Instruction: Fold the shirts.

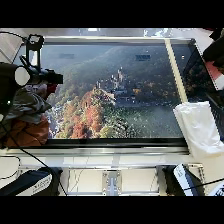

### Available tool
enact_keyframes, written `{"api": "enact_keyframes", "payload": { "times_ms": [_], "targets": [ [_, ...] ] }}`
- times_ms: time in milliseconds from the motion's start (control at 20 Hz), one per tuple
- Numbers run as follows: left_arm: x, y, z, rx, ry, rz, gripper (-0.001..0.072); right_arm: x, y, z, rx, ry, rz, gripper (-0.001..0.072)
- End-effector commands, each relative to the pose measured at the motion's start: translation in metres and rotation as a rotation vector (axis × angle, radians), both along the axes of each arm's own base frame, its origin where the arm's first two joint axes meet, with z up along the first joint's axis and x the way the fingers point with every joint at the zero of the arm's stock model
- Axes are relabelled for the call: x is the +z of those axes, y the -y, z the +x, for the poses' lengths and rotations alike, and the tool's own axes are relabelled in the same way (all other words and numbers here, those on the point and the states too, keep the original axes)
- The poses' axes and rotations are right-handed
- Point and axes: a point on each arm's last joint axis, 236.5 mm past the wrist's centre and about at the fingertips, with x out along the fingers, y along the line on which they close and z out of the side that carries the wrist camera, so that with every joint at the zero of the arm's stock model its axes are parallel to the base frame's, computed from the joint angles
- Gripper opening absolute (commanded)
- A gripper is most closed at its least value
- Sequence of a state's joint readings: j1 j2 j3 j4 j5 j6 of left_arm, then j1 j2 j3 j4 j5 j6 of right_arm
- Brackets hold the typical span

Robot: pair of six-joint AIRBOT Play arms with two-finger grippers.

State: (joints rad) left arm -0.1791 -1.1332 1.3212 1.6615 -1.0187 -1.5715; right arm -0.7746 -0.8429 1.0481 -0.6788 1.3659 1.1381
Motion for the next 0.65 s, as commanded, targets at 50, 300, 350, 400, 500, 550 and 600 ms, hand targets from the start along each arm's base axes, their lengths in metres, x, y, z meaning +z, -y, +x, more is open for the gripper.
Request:
{"api": "enact_keyframes", "payload": {
  "times_ms": [50,300,350,400,500,550,600],
  "targets": [
    [-0.007,0.002,-0.009,-0.001,-0.047,-0.013,0.0015,-0.011,-0.079,0.003,0.315,-0.005,-0.157,0.0014],
    [-0.016,0.000,-0.019,0.004,-0.106,-0.002,0.0016,-0.008,-0.118,-0.002,0.413,-0.002,-0.108,0.0014],
    [-0.016,0.000,-0.019,0.004,-0.106,-0.002,0.0015,-0.008,-0.119,-0.003,0.417,-0.004,-0.108,0.0014],
    [-0.016,0.000,-0.019,0.004,-0.106,-0.002,0.0016,-0.008,-0.119,-0.003,0.418,-0.004,-0.109,0.0014],
    [-0.016,0.000,-0.019,0.004,-0.106,-0.002,0.0016,-0.008,-0.119,-0.003,0.418,-0.004,-0.109,0.0014],
    [-0.016,0.000,-0.019,0.004,-0.106,-0.002,0.0016,-0.008,-0.119,-0.003,0.418,-0.004,-0.109,0.0014],
    [-0.016,0.000,-0.019,0.004,-0.106,-0.002,0.0015,-0.008,-0.119,-0.003,0.418,-0.004,-0.109,0.0014]
  ]
}}
